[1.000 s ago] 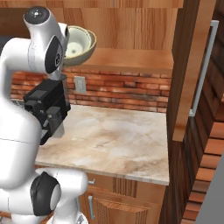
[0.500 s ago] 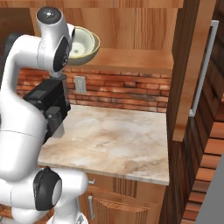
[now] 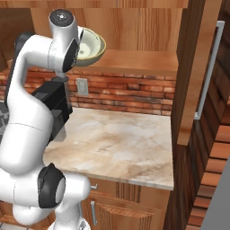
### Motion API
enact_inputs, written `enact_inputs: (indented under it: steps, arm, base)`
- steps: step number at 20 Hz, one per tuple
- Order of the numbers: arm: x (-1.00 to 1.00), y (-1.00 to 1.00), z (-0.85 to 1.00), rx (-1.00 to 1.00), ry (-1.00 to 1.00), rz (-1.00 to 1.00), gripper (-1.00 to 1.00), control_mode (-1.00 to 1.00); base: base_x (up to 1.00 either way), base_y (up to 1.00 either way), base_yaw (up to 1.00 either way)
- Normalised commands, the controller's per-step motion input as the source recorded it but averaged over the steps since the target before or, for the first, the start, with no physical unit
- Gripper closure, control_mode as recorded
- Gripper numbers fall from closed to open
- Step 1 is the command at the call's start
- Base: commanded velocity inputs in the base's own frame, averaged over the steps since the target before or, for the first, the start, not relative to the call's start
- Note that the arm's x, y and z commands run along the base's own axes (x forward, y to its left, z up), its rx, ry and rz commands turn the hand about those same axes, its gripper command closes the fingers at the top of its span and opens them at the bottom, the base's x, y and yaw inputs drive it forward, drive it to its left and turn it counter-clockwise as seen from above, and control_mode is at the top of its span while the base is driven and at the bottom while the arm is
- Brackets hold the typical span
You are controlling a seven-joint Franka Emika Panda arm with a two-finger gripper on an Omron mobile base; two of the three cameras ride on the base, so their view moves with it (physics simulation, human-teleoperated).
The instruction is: Pick up the bowls on the counter and stack them on top of one another in the open cabinet. Place the smaller bowl on top of the larger bowl.
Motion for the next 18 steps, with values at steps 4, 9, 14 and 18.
enact_inputs:
  steps: [4,9,14,18]
  arm:
    - [0.18,0.00,-0.10,0.00,0.00,0.00,1.00,-1.00]
    - [0.17,0.00,-0.08,0.00,0.00,0.00,1.00,-1.00]
    - [0.23,0.00,-0.01,0.00,0.00,0.00,1.00,-1.00]
    - [0.25,0.00,-0.01,0.00,0.00,0.00,1.00,-1.00]
  base:
    - [0.00,0.00,0.00]
    - [0.00,0.00,0.00]
    - [0.00,0.00,0.00]
    - [0.00,0.00,0.00]
